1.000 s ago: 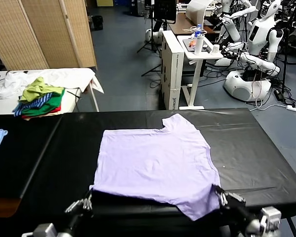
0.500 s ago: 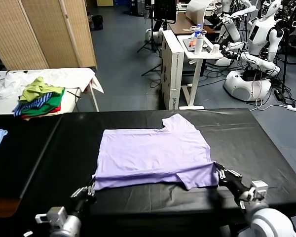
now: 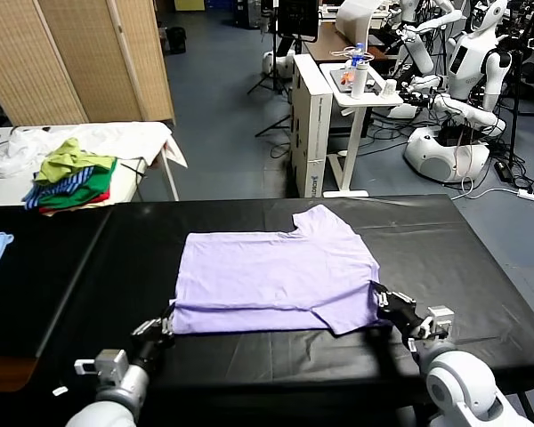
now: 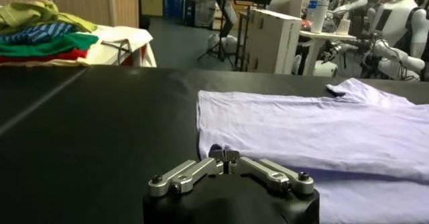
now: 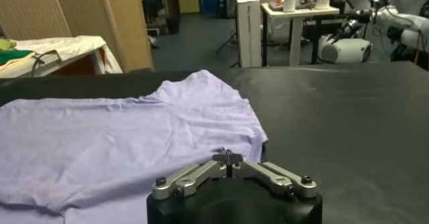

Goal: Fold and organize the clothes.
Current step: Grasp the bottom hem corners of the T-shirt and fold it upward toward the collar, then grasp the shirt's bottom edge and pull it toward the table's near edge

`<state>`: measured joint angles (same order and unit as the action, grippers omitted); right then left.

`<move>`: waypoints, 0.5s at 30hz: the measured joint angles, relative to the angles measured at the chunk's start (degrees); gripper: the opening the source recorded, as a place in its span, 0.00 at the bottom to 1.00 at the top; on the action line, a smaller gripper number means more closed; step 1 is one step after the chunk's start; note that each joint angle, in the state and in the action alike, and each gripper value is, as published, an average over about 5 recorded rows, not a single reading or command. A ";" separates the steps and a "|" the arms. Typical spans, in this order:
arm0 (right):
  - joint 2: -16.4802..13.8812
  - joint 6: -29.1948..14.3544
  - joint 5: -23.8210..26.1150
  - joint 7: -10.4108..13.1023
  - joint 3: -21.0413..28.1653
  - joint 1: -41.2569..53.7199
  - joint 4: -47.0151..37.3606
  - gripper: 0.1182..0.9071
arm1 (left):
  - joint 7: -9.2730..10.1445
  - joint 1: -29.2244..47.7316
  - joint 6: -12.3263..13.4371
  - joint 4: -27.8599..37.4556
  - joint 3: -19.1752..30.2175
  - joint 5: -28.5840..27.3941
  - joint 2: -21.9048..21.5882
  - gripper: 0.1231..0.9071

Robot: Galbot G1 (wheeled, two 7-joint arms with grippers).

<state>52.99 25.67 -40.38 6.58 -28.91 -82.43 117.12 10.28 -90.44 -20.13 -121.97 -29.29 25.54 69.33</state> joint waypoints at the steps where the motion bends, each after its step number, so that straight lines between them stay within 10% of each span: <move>1: -0.26 -0.02 -0.01 -0.17 -0.66 -1.07 0.70 0.77 | 0.00 -0.09 -0.14 -0.07 0.00 0.04 0.05 0.21; 9: -0.81 -1.31 1.24 -1.44 -4.51 -9.22 3.54 0.99 | -0.29 -3.10 -0.73 -2.17 -0.53 -1.42 1.68 0.84; 15: -0.15 -1.71 1.71 -1.53 -4.85 -10.90 3.42 0.90 | -0.69 -6.05 -0.68 -2.75 -0.62 -1.79 3.27 1.00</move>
<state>52.84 23.97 -38.68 5.05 -33.76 -93.33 120.54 9.59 -96.49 -20.81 -124.71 -29.90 23.75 72.61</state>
